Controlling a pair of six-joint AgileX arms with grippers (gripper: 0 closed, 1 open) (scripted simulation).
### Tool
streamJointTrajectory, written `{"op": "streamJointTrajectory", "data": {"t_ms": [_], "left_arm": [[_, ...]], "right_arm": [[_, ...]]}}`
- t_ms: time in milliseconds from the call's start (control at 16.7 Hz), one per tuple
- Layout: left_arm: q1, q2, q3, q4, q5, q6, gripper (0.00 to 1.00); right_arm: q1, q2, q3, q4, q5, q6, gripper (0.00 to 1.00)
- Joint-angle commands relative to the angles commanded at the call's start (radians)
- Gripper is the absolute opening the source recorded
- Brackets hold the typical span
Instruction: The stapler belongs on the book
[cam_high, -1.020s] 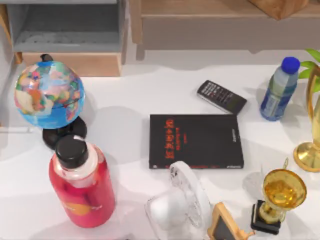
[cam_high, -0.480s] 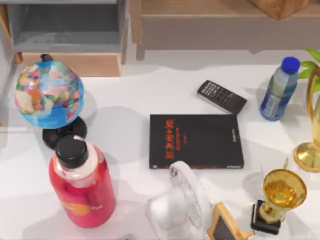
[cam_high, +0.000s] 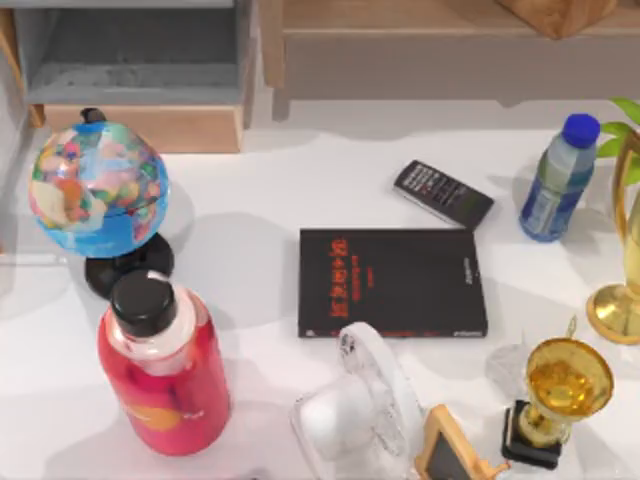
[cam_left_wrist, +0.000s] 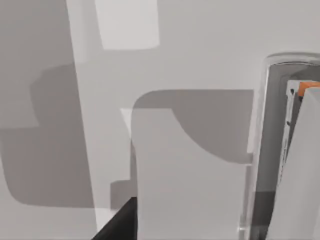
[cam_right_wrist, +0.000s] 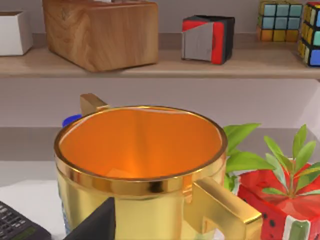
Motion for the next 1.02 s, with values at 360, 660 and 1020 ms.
{"op": "streamJointTrajectory", "data": {"t_ms": [360, 660, 1020], "left_arm": [[0.0, 0.0, 0.0, 0.0, 0.0, 0.0, 0.25], [0.0, 0.0, 0.0, 0.0, 0.0, 0.0, 0.0], [0.0, 0.0, 0.0, 0.0, 0.0, 0.0, 0.0]], "right_arm": [[0.0, 0.0, 0.0, 0.0, 0.0, 0.0, 1.0], [0.0, 0.0, 0.0, 0.0, 0.0, 0.0, 1.0], [0.0, 0.0, 0.0, 0.0, 0.0, 0.0, 1.0]]}}
